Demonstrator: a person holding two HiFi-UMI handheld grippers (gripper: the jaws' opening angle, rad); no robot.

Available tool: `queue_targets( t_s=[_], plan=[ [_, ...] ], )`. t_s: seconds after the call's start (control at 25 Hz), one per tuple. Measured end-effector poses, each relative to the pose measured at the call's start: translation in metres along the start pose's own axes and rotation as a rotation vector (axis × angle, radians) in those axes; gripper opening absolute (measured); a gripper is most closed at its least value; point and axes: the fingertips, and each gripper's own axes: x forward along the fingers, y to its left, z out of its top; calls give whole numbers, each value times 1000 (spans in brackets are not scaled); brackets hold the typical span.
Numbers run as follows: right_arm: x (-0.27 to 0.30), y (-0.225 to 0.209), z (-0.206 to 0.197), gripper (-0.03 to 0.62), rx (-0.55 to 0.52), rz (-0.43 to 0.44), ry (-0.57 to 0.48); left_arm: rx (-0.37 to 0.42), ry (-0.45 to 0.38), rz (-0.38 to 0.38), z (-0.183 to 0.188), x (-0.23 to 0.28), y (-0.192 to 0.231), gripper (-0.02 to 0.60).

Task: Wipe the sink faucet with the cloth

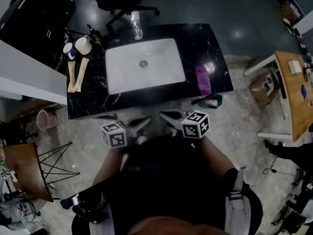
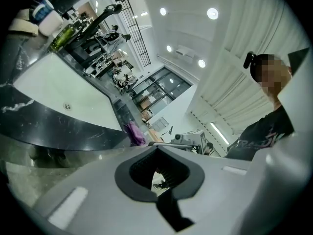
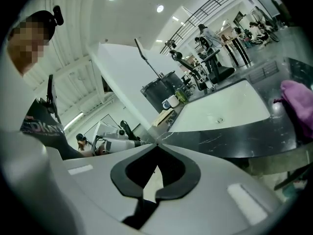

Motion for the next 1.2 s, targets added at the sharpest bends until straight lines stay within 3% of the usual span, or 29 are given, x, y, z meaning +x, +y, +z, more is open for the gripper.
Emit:
queue_targets(
  t_s=[0.16, 1.2],
  plan=[
    [2, -1, 11, 12, 28, 13, -32, 2, -5, -1, 1, 0, 1, 2],
    [4, -2, 3, 11, 47, 31, 3, 9, 8, 18, -1, 4, 0, 2]
  ],
)
